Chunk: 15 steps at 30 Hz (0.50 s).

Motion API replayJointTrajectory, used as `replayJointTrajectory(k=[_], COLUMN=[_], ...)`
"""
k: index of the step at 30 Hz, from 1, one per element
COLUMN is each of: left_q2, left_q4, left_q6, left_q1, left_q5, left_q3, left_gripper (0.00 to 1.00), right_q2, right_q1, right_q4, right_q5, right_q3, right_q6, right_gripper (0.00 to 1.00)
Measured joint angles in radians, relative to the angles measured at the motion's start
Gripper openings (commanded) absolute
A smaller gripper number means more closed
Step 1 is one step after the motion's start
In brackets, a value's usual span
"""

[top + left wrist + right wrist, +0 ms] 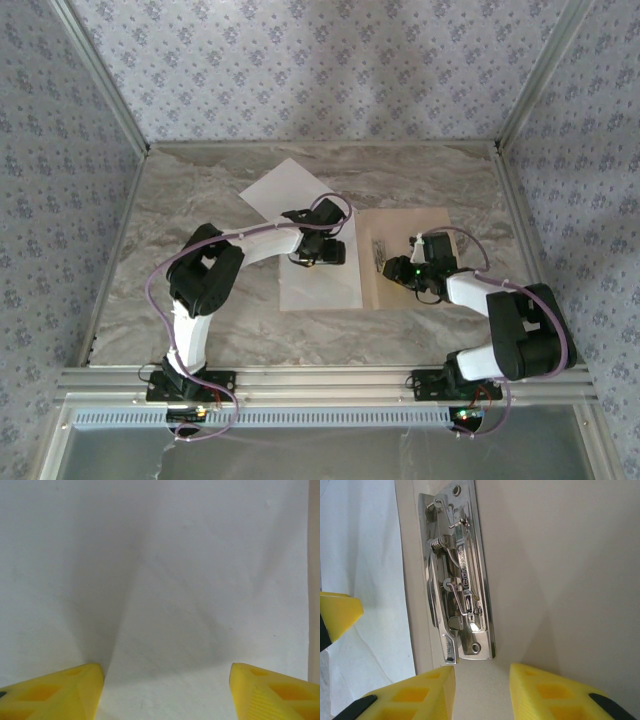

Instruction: Put the files into the folder

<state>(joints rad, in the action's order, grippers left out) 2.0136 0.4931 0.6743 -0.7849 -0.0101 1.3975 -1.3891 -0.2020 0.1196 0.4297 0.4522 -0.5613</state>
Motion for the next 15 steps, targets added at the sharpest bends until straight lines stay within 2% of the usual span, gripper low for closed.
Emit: replayJointTrajectory(k=[15], left_q2=[-0.010], left_q4=[0.003], left_q6=[0.016], left_q1=[0.008], left_q5=[0.000], left_q3=[-0.012], left_gripper=[0.69], right_q2=[0.008], right_q1=[0.000], right_q4=[-0.011], right_q5=[0.000], right_q3=[-0.003], right_q6=[0.000], right_gripper=[0.36])
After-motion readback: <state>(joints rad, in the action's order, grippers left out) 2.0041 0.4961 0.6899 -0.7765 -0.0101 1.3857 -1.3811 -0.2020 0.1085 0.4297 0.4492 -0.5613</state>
